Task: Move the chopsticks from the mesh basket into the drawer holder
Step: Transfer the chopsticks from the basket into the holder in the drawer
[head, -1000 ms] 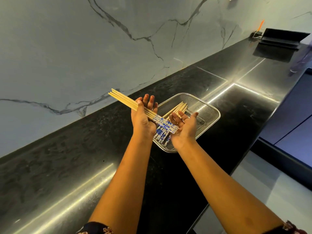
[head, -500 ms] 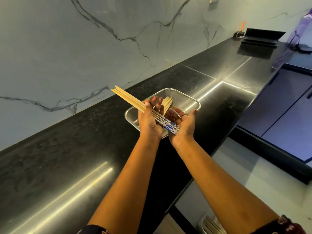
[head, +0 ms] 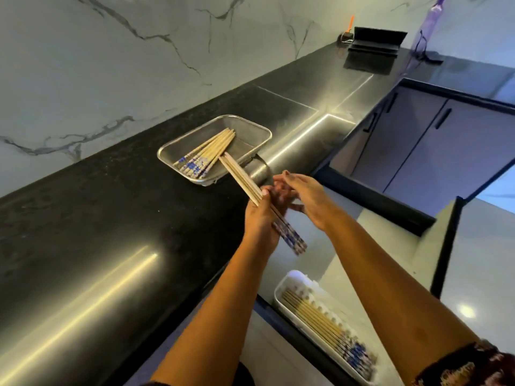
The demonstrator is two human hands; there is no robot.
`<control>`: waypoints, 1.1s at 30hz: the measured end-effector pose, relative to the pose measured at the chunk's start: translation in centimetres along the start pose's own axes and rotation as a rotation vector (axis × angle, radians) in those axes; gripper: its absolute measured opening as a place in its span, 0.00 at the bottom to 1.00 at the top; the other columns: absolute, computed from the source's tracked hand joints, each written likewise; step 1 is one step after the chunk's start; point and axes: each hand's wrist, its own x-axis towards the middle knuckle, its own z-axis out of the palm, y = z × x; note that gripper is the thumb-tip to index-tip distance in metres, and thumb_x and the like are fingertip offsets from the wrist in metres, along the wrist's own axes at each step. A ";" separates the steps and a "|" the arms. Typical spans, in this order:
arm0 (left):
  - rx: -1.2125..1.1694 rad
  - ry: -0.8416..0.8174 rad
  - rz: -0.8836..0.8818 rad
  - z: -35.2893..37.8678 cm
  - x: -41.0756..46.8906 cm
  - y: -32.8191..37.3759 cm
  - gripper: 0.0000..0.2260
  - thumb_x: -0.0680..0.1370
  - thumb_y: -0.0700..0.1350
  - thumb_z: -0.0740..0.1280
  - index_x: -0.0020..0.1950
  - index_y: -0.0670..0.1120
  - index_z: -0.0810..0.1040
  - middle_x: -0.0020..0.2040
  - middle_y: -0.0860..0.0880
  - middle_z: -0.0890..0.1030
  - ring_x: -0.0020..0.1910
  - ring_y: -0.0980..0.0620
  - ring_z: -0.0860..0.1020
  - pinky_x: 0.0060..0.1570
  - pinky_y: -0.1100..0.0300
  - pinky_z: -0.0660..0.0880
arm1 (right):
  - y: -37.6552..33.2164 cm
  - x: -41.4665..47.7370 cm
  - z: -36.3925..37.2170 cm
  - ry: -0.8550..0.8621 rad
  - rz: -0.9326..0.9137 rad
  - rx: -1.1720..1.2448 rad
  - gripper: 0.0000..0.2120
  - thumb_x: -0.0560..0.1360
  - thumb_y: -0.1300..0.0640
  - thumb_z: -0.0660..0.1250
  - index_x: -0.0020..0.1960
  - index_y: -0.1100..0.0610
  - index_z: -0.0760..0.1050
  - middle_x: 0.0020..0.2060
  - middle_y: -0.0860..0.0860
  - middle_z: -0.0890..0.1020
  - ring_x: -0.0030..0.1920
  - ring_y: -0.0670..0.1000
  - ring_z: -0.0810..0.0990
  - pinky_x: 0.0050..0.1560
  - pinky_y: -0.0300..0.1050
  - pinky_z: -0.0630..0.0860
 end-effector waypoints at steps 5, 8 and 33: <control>0.081 -0.002 -0.150 -0.6 -4.6 -6.7 0.07 0.81 0.42 0.60 0.51 0.45 0.78 0.42 0.47 0.86 0.43 0.49 0.84 0.48 0.58 0.81 | 1.6 -1.9 -2.4 -0.277 0.092 -0.501 0.16 0.80 0.52 0.61 0.57 0.63 0.80 0.43 0.56 0.80 0.46 0.54 0.77 0.49 0.47 0.74; 0.149 0.008 -0.188 -0.9 -6.0 -8.9 0.09 0.81 0.43 0.59 0.52 0.44 0.79 0.45 0.45 0.85 0.48 0.47 0.83 0.48 0.58 0.80 | 3.4 -3.0 -4.0 -0.343 0.215 -0.377 0.12 0.79 0.57 0.62 0.58 0.60 0.79 0.42 0.51 0.85 0.43 0.49 0.83 0.49 0.39 0.80; 1.574 0.039 -0.206 -12.8 -6.1 -10.1 0.14 0.80 0.43 0.62 0.65 0.47 0.76 0.58 0.44 0.82 0.54 0.48 0.80 0.56 0.55 0.76 | 17.5 -5.1 -6.0 -0.142 0.403 -1.070 0.16 0.75 0.53 0.69 0.32 0.60 0.73 0.31 0.55 0.73 0.37 0.55 0.72 0.30 0.41 0.60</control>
